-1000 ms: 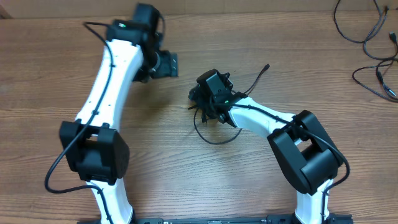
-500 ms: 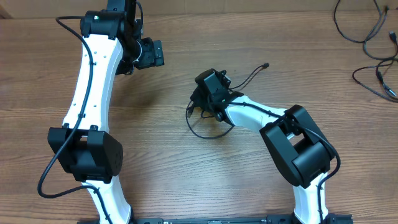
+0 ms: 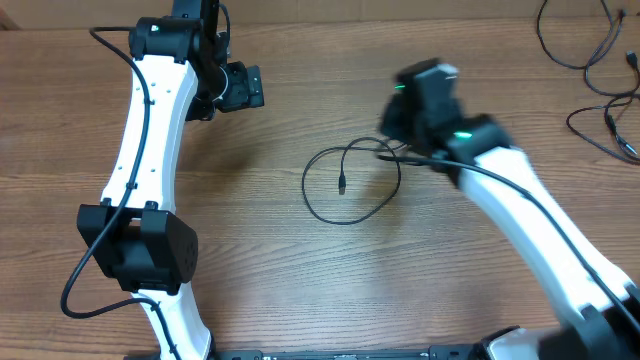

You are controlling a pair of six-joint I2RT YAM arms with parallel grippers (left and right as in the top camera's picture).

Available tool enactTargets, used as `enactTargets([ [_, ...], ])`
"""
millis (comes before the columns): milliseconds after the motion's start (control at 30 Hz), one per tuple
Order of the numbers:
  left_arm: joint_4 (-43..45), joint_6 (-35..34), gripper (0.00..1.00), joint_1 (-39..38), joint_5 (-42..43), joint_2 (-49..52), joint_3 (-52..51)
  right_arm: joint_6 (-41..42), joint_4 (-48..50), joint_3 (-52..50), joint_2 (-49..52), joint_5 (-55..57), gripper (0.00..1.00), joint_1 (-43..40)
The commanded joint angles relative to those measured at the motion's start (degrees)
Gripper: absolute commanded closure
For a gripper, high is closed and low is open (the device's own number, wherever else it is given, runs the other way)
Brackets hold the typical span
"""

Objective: Untangle cables

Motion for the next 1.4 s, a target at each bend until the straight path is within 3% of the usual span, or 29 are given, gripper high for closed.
enactTargets([
  [0, 0.2, 0.9, 0.06, -1.2, 0.7, 0.4, 1.3, -4.8, -5.1, 0.3, -3.1, 3.4, 0.96, -4.7],
  [33, 0.2, 0.9, 0.06, -1.3, 0.7, 0.4, 1.3, -4.9, -6.4, 0.3, -3.5, 3.4, 0.96, -6.2],
  [100, 0.4, 0.9, 0.06, -1.4, 0.7, 0.4, 1.3, -4.9, -7.4, 0.0, -3.3, 1.9, 0.54, -8.8],
  [133, 0.5, 0.9, 0.06, -1.5, 0.7, 0.4, 1.3, -4.9, -7.2, -0.6, -2.8, 0.0, 0.39, -9.7],
  [267, 0.3, 0.4, 0.06, -1.5, 0.9, 0.4, 1.3, -3.0, -7.4, -3.0, -0.3, -6.2, 0.21, -10.5],
  [667, 0.5, 0.4, 0.05, -1.5, 0.8, 0.4, 1.3, -0.5, -26.7, -4.8, 8.0, -19.8, 0.09, -4.0],
  [1033, -0.8, 1.6, 0.05, -1.5, 0.6, 0.4, 1.3, 8.5, -12.2, -8.8, 11.3, -20.7, 0.04, 8.6],
  [1200, -1.8, 4.5, 0.06, -1.5, 0.2, 0.4, 1.3, 10.4, -10.3, -12.3, 15.0, -20.5, 0.08, 8.3],
  [1367, -2.0, 4.5, 0.06, -1.5, 0.2, 0.4, 1.3, 21.0, -8.4, -13.8, 15.1, -19.3, 0.09, 5.9],
])
